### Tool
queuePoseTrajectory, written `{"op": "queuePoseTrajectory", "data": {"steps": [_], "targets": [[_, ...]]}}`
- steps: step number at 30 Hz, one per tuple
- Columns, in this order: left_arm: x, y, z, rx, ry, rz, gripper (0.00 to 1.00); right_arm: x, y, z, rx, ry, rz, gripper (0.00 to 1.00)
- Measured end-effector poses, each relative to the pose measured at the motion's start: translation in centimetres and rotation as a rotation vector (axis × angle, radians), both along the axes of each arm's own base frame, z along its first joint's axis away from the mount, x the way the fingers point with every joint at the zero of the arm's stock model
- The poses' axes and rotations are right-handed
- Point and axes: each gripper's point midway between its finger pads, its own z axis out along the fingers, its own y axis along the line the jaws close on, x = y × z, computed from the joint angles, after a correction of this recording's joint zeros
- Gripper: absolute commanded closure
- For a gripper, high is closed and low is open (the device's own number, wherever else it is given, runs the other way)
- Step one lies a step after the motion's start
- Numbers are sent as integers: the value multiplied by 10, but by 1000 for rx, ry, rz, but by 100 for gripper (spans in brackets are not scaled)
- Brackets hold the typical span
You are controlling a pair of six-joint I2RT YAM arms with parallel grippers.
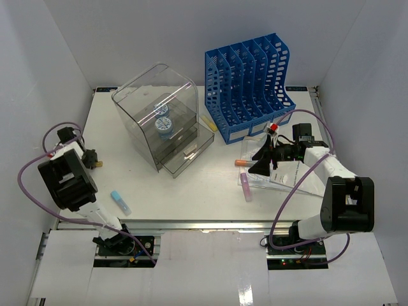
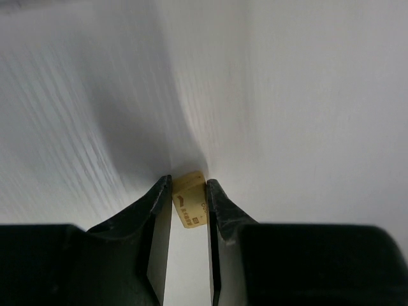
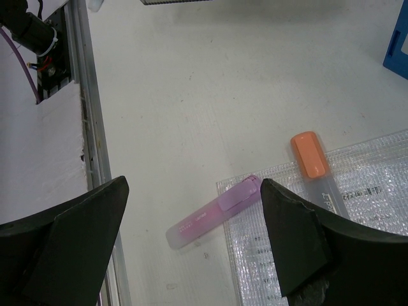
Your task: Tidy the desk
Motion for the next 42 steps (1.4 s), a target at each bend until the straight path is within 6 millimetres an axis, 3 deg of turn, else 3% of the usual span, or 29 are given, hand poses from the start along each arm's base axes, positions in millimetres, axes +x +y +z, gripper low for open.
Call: {"op": "queuePoseTrajectory", "data": {"steps": [5,12,17,22,25,32,42], "targets": [[-16,-40,10,-76,-73,-141,100,-1,-1,6,18,-12,-1,10],[-42,-100,61,-105,-323,-336,100,-4,-1,18,45,-35,4,10],[-57,-137,118,-50,-560,-487,100,-3,-6,20,53,-34,-13,10],[-77,-185,193,35,-838,-702,100,-3,-8,19,50,-40,-12,10],[-90,-215,218,23,-942,-837,100,-5,-8,18,48,-41,-8,10],[-98,-241,226,-80,-981,-955,100,-5,-8,20,45,-42,-6,10],[-117,-280,305,-43,-1249,-1199,100,-3,-10,14,34,-30,-10,10]]}}
